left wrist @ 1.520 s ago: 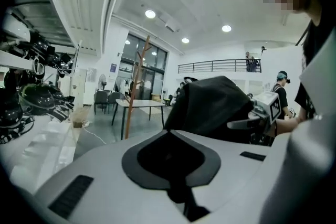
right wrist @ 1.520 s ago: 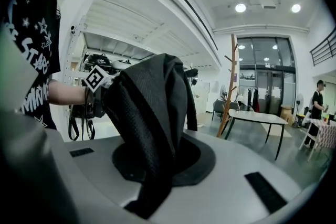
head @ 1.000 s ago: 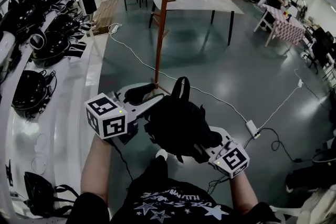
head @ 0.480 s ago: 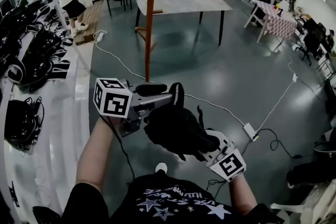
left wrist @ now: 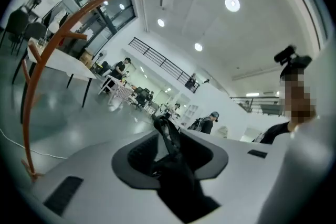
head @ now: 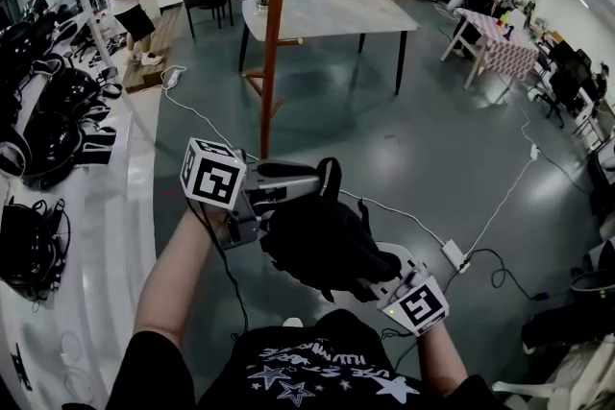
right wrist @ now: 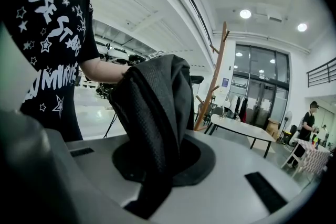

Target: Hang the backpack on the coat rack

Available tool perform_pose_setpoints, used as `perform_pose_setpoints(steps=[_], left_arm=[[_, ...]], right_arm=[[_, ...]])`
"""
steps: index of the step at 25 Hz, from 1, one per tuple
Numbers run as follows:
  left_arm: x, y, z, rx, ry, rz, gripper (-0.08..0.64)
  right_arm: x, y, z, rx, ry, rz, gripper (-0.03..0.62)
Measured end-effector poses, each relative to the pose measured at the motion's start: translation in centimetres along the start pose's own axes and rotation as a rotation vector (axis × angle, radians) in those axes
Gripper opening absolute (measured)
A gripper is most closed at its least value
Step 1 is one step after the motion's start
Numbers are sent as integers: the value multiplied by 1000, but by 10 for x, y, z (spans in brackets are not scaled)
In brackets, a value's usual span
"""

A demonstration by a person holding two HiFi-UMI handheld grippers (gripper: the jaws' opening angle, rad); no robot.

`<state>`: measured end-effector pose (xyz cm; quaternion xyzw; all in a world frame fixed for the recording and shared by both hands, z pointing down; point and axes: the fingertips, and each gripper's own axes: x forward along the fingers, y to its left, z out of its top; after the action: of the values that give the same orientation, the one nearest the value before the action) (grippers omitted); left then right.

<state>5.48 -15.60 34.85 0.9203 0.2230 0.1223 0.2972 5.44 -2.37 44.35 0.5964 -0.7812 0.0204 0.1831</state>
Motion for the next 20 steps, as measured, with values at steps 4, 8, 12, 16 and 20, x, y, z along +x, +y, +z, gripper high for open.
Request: perform_pose_setpoints(steps=[4,8,12,16,20], left_arm=[[-1,16,10,-37,5,11,236],[8,37,9,-45,36,40,131],[9,61,28,1,2,121,25],[14,87,61,49,-44,224,20],[16,108,104,130,-93,335,20]], right_arm=[[14,-12,4,-23,-12,28,55],[32,-28,-1,-28,-29,84,55],[51,-56,-5,-16,-51,145,55],[72,-95,-2,-12,-87,210,55],[97,-139,11,-15,-136,275,55]])
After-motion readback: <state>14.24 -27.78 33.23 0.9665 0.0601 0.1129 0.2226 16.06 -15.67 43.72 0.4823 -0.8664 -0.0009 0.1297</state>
